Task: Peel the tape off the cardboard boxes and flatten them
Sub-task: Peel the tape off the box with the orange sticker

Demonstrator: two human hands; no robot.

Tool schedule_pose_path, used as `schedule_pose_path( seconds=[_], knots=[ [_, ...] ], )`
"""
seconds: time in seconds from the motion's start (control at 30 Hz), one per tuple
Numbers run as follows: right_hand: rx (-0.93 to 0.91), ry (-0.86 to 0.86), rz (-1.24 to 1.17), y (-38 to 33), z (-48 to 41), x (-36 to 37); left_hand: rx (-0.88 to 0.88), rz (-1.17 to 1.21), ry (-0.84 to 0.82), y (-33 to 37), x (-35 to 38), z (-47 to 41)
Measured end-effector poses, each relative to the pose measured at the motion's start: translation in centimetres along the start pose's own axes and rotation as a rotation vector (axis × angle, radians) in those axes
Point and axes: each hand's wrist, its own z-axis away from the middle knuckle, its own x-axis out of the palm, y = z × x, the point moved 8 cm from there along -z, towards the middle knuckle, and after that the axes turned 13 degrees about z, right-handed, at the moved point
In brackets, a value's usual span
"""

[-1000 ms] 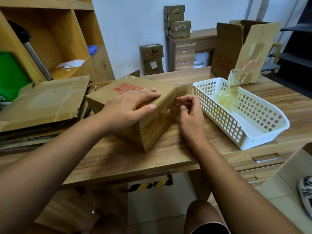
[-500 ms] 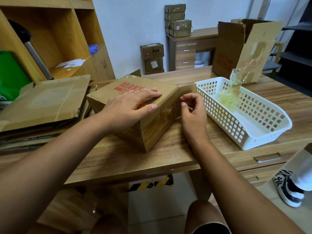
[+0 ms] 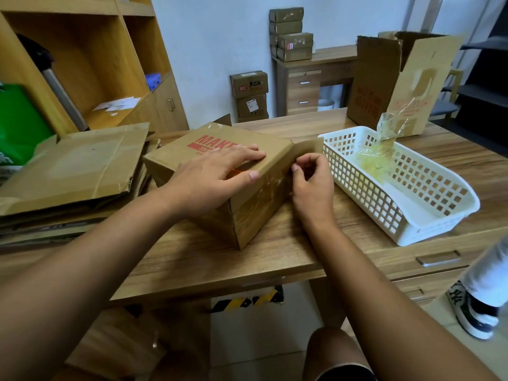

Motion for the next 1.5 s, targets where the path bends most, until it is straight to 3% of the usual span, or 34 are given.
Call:
schedule_pose_path(
  seconds=[0.2, 0.53, 0.83, 1.1, 1.5],
  knots=[
    [0.005, -0.093, -0.029, 0.3, 1.1, 0.4, -0.022, -0.023, 0.023, -0.3, -0.1, -0.2],
    [0.082, -0.101, -0.094, 0.8, 1.4, 0.0, -0.016, -0.024, 0.038, -0.3, -0.1, -0.2],
    [0.075, -0.085, 0.027, 0.6, 1.4, -0.1, -0.023, -0.030, 0.035, -0.3, -0.1, -0.2],
    [0.092, -0.171, -0.014, -0.2, 5.0, -1.4, -0.020, -0.006, 0.047, -0.3, -0.1, -0.2],
    [-0.008, -0.250, 0.063, -1.4, 8.1, -3.0, -0.022, -0.018, 0.046, -0.4, -0.1, -0.3]
  ],
)
